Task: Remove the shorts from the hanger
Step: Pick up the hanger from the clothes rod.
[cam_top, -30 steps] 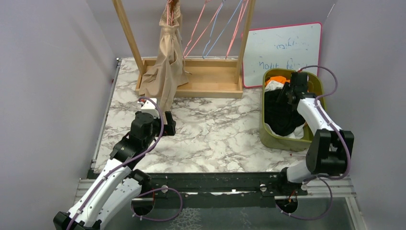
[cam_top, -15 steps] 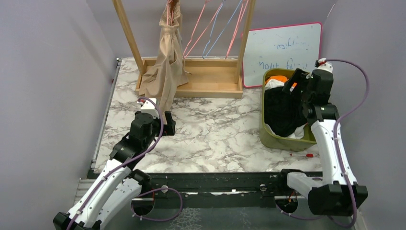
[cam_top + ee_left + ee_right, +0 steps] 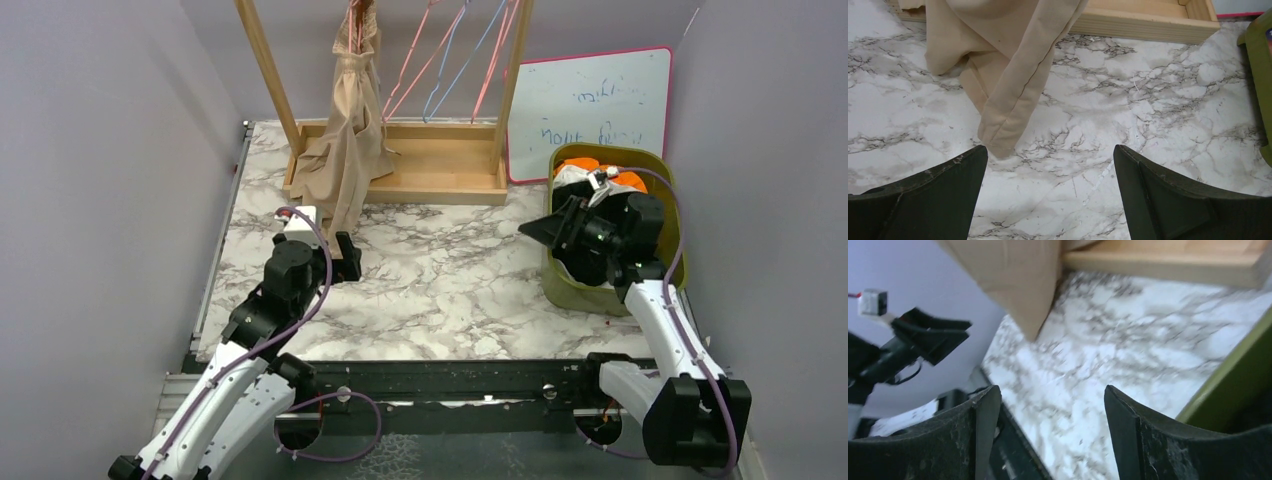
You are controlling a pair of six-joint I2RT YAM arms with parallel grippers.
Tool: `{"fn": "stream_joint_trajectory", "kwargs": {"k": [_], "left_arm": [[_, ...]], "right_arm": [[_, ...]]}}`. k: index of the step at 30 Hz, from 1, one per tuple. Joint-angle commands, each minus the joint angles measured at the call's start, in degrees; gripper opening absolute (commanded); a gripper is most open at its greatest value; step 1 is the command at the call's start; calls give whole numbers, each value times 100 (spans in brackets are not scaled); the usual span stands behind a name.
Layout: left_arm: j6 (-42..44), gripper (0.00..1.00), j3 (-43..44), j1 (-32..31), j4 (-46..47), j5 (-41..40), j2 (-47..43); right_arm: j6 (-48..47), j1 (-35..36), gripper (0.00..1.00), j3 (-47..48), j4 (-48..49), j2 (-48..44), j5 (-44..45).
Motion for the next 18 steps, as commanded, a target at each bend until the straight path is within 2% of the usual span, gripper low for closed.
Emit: {"fn": "stream_joint_trajectory", "kwargs": {"k": [1, 4, 7, 13, 18], "left_arm": [[29, 99, 111, 26, 146, -150, -9], [232, 99, 300, 27, 116, -362, 302], [295, 99, 684, 37, 49, -431, 592], [561, 99, 1461, 139, -62, -545, 1129], [740, 99, 2027, 676, -179, -113, 1501]], "right_arm": [[-162, 35, 79, 55, 145, -124, -1534], [-706, 151, 80, 272, -767, -127, -1313], [-529, 473, 80, 232, -703, 18, -1217], [-687, 1835, 79, 212, -988, 449, 119], [-520, 2090, 79, -193, -932, 403, 366]]}}
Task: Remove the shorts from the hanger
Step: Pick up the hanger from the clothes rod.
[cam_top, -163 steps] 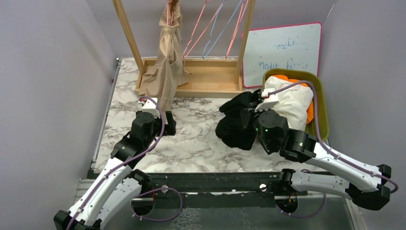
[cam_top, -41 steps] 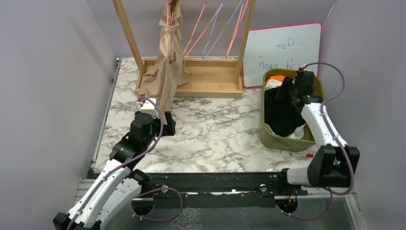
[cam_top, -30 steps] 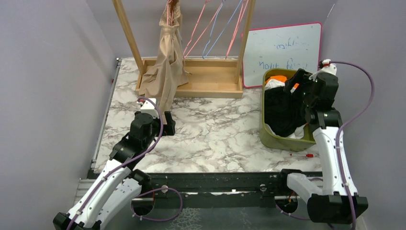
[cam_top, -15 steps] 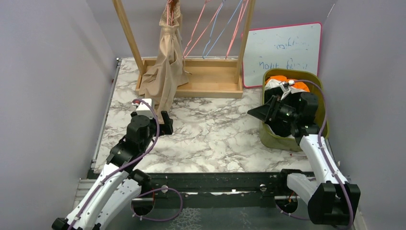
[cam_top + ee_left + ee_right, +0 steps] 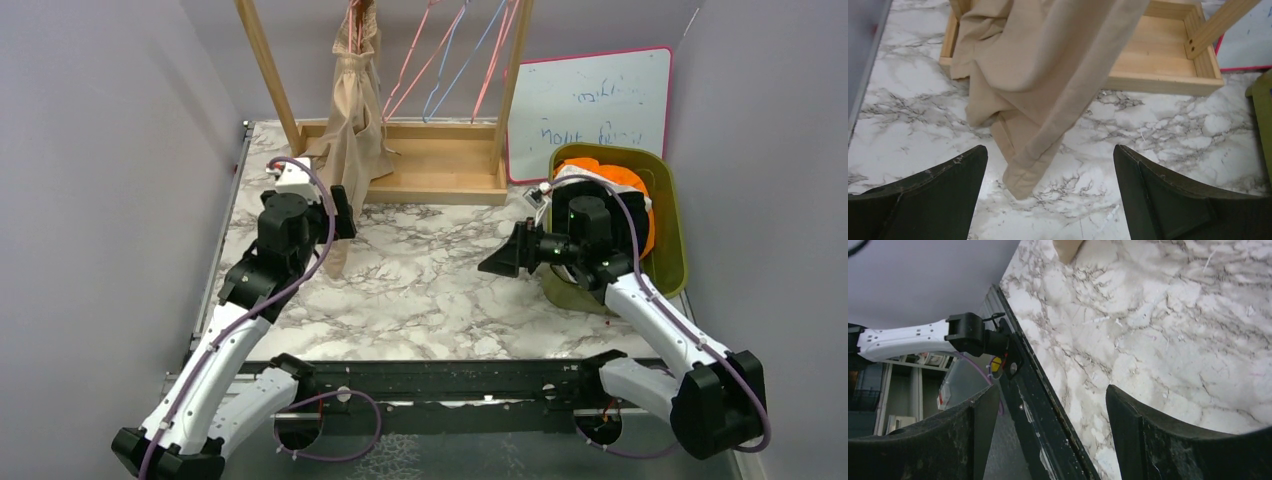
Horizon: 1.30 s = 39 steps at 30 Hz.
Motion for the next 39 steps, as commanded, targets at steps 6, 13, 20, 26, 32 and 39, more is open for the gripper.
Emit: {"fn": "stream_joint_trajectory", "kwargs": {"k": [6, 13, 20, 26, 32, 39], "left_arm": [[228, 99, 836, 1797, -26, 1792, 567], [-47, 99, 1615, 2018, 295, 2898, 905], [-183, 96, 2267, 2022, 549, 3463, 1378], [-349, 92, 2528, 2023, 890, 3890, 1766], [-384, 87, 2885, 2023, 1036, 4165, 2073], [-356, 74, 3704, 2015, 807, 4252, 2729]], "right_arm": [[8, 102, 82, -508, -159, -448, 551], [1589, 93, 92, -1402, 1135, -1103, 1354], [2408, 93, 100, -1736, 2549, -933, 174], [2390, 89, 100, -1769, 2972, -494, -333], [1251, 93, 100, -1069, 1011, -580, 107], [963, 93, 100, -894, 463, -699, 420]]}}
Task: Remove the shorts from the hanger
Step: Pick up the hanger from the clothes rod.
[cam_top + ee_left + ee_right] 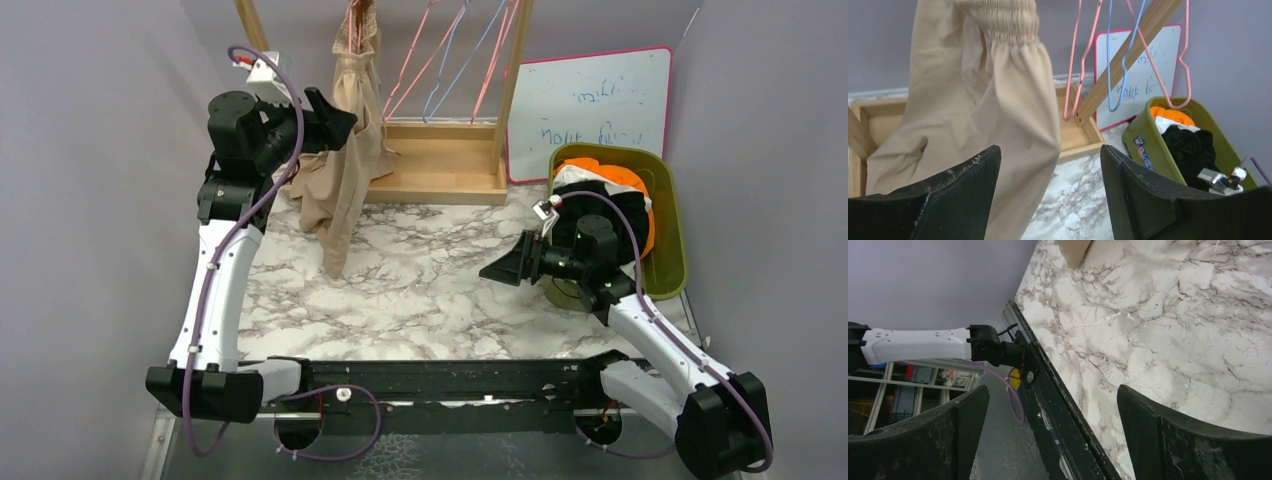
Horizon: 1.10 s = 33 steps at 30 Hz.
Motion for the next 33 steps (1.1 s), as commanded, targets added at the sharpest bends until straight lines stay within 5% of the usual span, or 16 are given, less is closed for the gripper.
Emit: {"fn": "stream_joint_trajectory", "kwargs": {"k": [1, 7, 12, 28, 33], "left_arm": [[33, 72, 773, 5, -93, 188, 513], [345, 59, 1712, -66, -785, -268, 1280], [585, 59, 2394, -325, -1285, -647, 1781], [924, 40, 3357, -486, -2041, -1143, 2497], [1059, 58, 3611, -495, -2279, -1195, 2708]], "right_arm": [[-250, 28, 100, 98, -508, -67, 230], [-183, 27, 100, 80, -558, -17, 327], [-229, 28, 100, 99, -618, 4, 316], [-310, 28, 100, 105, -816, 30, 370], [-352, 27, 100, 123, -919, 5, 413]]}}
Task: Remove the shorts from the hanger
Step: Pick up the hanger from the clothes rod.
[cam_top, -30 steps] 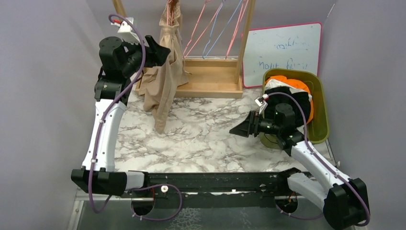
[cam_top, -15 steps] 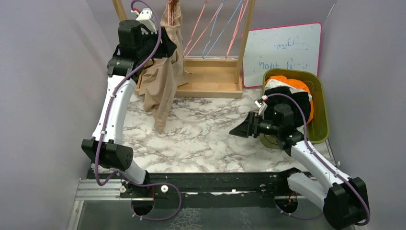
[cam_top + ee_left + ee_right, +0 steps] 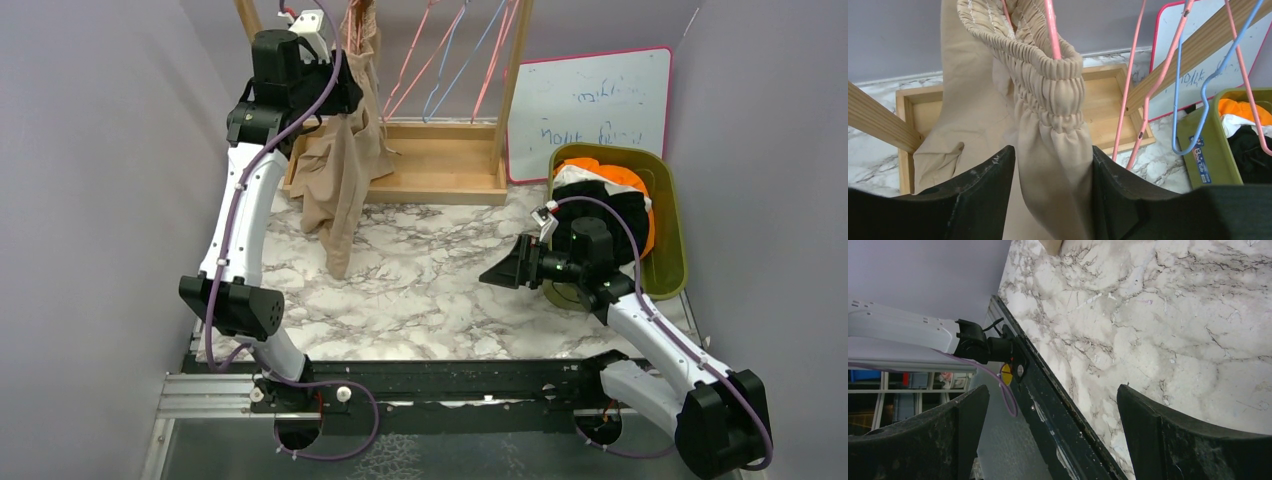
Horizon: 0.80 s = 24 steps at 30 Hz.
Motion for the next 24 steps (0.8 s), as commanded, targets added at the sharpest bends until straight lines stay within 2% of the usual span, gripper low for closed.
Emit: {"fn": "stream_joint_trajectory", "kwargs": {"k": [1, 4, 16, 24], "left_arm": [[211, 58, 344, -41, -318, -168, 199], [273, 52, 483, -41, -428, -250, 372], [349, 0, 453, -94, -255, -273, 103], [249, 0, -477, -94, 857, -233, -574]], "right_arm": [[-109, 28, 100, 119, -181, -26, 123], [-136, 28, 100, 130, -221, -29, 140], [-69, 28, 100, 150, -204, 64, 191], [-88, 28, 100, 122, -204, 217, 152]]}}
